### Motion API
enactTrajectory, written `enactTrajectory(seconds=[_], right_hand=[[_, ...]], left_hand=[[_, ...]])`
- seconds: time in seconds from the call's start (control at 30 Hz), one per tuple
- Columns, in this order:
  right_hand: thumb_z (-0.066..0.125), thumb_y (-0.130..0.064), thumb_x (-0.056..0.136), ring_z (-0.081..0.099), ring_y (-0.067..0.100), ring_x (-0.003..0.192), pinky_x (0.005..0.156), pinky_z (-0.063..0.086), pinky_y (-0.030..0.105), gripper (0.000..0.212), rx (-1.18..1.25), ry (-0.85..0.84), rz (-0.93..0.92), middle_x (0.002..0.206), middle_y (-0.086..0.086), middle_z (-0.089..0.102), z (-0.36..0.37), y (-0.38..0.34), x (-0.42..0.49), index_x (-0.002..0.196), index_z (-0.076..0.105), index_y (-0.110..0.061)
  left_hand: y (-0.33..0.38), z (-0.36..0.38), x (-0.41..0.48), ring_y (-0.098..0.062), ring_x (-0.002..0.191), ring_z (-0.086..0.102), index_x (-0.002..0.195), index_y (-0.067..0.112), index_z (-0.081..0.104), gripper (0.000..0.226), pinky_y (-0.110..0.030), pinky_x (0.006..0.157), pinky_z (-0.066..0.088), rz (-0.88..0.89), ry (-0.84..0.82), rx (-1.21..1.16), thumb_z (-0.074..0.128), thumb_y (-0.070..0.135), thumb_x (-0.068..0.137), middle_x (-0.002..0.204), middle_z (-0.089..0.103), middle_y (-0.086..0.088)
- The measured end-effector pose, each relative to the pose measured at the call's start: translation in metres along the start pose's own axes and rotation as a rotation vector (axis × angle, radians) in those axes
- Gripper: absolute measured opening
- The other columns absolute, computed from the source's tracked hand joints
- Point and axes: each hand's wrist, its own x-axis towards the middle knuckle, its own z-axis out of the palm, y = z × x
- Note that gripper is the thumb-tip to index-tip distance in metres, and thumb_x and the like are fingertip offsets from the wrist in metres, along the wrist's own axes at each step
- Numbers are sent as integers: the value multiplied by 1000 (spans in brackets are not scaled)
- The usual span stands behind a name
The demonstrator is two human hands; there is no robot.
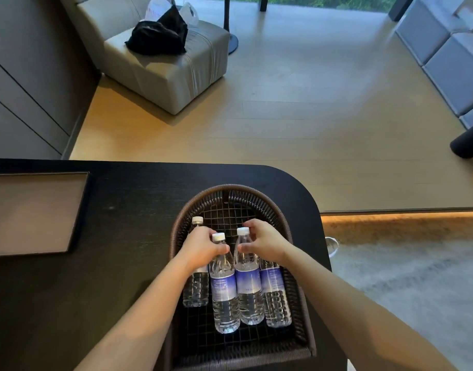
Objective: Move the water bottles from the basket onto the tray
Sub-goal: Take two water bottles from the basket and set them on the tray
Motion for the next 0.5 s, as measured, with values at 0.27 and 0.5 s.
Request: enactTrajectory(seconds=[0.27, 0.5], right_hand=[[84, -27, 83, 71, 12, 104, 95, 59, 39, 38, 158, 66, -103, 106, -5, 73, 21, 8, -93, 115, 62, -31], [81, -22, 84, 71, 9, 107, 101, 56, 44, 38, 118, 134, -104, 110, -7, 75, 44, 13, -130, 117, 64, -30]], left_hand=[[-34, 10, -82, -20, 98, 72, 113, 39, 68, 36, -39, 89, 60, 188, -24, -367, 83, 20, 86, 108, 74, -2], [-58, 18, -105, -5, 95, 74, 118, 24, 69, 40, -17, 82, 55, 293, -72, -293, 86, 17, 82, 105, 79, 10]])
